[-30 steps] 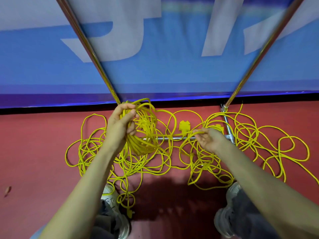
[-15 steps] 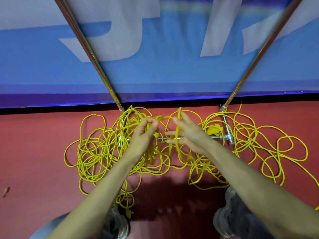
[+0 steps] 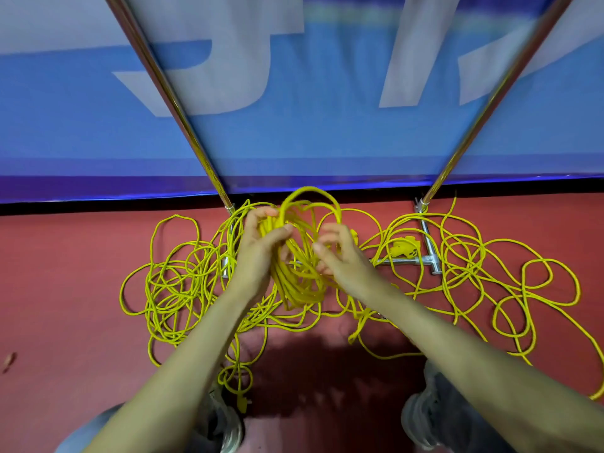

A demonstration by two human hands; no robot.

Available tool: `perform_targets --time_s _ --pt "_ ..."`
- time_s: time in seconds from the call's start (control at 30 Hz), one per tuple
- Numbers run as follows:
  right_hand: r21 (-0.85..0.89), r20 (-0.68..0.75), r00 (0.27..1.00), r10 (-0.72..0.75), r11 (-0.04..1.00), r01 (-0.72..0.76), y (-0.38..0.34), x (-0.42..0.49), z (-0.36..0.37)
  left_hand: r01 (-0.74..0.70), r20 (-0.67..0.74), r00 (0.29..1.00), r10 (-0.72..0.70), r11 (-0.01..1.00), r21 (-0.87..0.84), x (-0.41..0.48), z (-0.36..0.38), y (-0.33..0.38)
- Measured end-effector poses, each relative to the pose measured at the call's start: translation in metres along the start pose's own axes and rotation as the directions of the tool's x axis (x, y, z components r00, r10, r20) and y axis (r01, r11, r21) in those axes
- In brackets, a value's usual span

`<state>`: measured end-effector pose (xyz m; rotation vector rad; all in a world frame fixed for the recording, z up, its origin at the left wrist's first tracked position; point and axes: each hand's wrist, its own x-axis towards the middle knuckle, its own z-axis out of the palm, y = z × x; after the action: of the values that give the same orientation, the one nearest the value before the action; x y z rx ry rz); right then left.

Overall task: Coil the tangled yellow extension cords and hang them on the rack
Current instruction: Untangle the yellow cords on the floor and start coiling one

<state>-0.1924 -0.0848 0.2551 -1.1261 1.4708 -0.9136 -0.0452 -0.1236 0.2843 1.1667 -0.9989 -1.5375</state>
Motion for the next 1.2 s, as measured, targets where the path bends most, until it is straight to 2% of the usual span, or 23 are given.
perform_targets --time_s 0.07,0.13,0.23,0.27,0.33,0.43,0.5,0.6,0.73,0.87,0.93,1.03,1.1,1.2 --pt "-0.108 0.118 0.992 -0.053 0.992 0.065 0.014 -0.001 -0.004 -0.014 -0.038 0.999 0.01 0.994 -0.109 0.005 -0.004 0.007" --pt "-0.182 0.173 0.978 -0.117 0.972 0.148 0.021 0.001 -0.009 -0.041 -0.063 0.998 0.029 0.98 -0.194 0.008 -0.008 0.015" --pt "-0.384 0.309 0.941 -0.138 0.887 0.256 0.033 0.002 -0.014 -0.057 -0.12 0.993 0.018 0.942 -0.332 0.014 -0.018 0.022" --pt "-0.435 0.331 0.936 -0.122 0.86 0.266 0.041 0.002 -0.013 -0.061 -0.125 0.992 0.014 0.922 -0.383 0.016 -0.021 0.024" --pt "-0.438 0.25 0.961 -0.12 0.871 0.223 0.047 -0.001 -0.008 -0.059 -0.116 0.993 0.01 0.903 -0.427 0.018 -0.023 0.025" --pt "-0.41 0.117 0.963 -0.243 0.872 0.27 0.04 0.003 -0.001 -0.022 -0.086 0.996 -0.013 0.92 -0.391 0.013 -0.016 0.024" --pt "-0.434 0.131 0.945 -0.299 0.84 0.326 0.035 0.008 -0.001 0.0 -0.069 0.997 -0.03 0.913 -0.408 0.01 -0.011 0.024" --pt "-0.447 0.168 0.937 -0.307 0.823 0.35 0.037 0.009 -0.004 0.013 -0.067 0.997 -0.049 0.89 -0.456 0.01 -0.01 0.023" --pt "-0.643 0.11 0.914 -0.39 0.674 0.364 0.037 0.004 -0.01 0.005 -0.1 0.994 -0.053 0.903 -0.429 0.01 -0.007 0.02" --pt "-0.697 0.079 0.838 -0.539 0.571 0.433 0.026 0.0 -0.014 -0.035 -0.142 0.99 -0.009 0.953 -0.302 0.01 -0.005 0.019" --pt "-0.691 0.124 0.795 -0.594 0.523 0.498 0.018 -0.001 -0.014 -0.042 -0.151 0.989 0.009 0.976 -0.216 0.008 -0.006 0.017" --pt "-0.611 0.303 0.7 -0.646 0.432 0.663 0.007 -0.004 -0.005 -0.037 -0.163 0.987 0.011 0.988 -0.153 0.004 -0.005 0.012" --pt "-0.53 0.333 0.7 -0.632 0.488 0.693 0.001 -0.005 0.0 -0.037 -0.172 0.985 0.013 0.989 -0.141 0.005 -0.006 0.01" --pt "-0.5 0.351 0.754 -0.555 0.569 0.652 -0.006 -0.008 0.003 -0.037 -0.178 0.984 0.012 0.99 -0.14 0.008 -0.01 0.011"
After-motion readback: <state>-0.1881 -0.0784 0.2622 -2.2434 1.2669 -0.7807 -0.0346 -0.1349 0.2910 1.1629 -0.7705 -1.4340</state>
